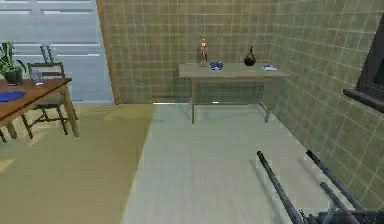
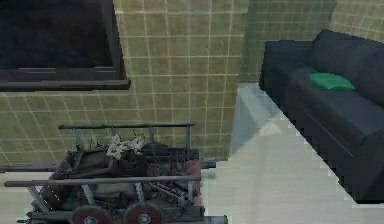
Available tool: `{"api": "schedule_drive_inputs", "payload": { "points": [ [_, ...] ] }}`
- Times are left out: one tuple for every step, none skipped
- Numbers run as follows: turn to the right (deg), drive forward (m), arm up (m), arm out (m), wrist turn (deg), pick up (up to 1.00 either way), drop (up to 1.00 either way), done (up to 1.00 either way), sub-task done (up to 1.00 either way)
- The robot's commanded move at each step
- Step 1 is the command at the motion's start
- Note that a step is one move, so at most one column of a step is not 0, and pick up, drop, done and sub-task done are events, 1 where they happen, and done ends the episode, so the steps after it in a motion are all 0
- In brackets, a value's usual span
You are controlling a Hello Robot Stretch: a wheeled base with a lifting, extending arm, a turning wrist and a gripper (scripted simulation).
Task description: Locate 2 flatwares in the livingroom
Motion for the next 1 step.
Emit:
{"api": "schedule_drive_inputs", "payload": {
  "points": [
    [0.0,1.0,0.0,0.0,0.0,0.0,0.0,0.0,0.0]
  ]
}}
